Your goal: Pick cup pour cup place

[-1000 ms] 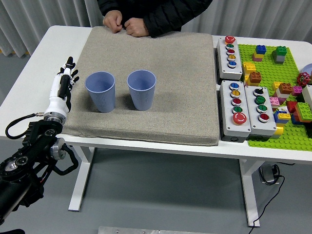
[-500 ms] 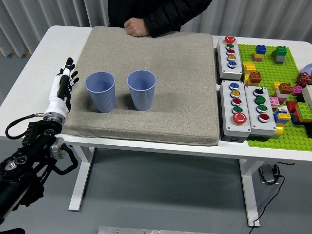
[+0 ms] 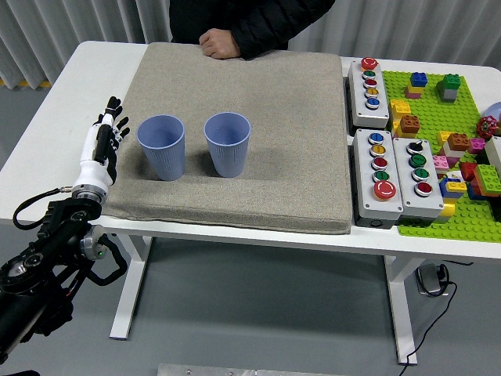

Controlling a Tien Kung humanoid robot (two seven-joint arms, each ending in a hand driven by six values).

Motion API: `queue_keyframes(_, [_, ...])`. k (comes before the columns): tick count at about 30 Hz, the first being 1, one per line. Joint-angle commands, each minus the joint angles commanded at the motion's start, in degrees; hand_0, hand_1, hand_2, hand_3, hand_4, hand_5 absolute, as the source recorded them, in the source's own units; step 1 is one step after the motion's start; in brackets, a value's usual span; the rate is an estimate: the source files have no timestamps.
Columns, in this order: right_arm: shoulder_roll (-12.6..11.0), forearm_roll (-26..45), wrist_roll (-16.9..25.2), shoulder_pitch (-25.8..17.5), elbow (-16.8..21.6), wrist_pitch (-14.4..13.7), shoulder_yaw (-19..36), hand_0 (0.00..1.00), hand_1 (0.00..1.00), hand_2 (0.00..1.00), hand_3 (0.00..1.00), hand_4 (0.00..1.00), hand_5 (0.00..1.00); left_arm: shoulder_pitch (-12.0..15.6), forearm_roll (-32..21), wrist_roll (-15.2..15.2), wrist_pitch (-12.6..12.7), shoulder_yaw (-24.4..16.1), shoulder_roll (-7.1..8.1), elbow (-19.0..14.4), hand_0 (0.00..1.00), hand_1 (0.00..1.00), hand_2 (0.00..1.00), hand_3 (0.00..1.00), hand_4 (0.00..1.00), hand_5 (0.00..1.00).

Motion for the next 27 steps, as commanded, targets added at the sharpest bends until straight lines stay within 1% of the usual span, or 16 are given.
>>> queue_keyframes(2, [-0.01,-0.01,0.02,-0.07,-0.01,0.01,0.0,0.697,0.633,0.593,0.593,0.002,0.241,0.03,-1.93,-0.26,-0.55,0.05,0.0,-0.12,0.896,0.898,0.998,0.919,0.76,0.954])
queue_keyframes(4, [-0.02,0.03,0.03,-0.06,-0.01,0.01,-0.02,0.698,0.633,0.592,0.593,0.002,0.237,0.02,-2.29,-0.3,-0.7,0.08,0.01,-0.32,0.892,0.894,0.995,0.918,0.763,0.958])
queue_keyframes(12, [-0.03,0.39,0.08,0.25,-0.03,-0.11,-0.11,0.697,0.633,0.592,0.593,0.002,0.235,-0.24,-0.65,0.07,-0.43,-0.03,0.02,-0.62,0.892,0.893,0.994,0.918,0.761,0.96])
queue_keyframes(27, [-0.05,0.8,0.38,0.27,-0.1,-0.44,0.28,0.697,0.633,0.592,0.593,0.002,0.234,-0.36,0.38,0.07,-0.54,-0.16,0.01,-0.89,0.891,0.893,0.992,0.917,0.76,0.965])
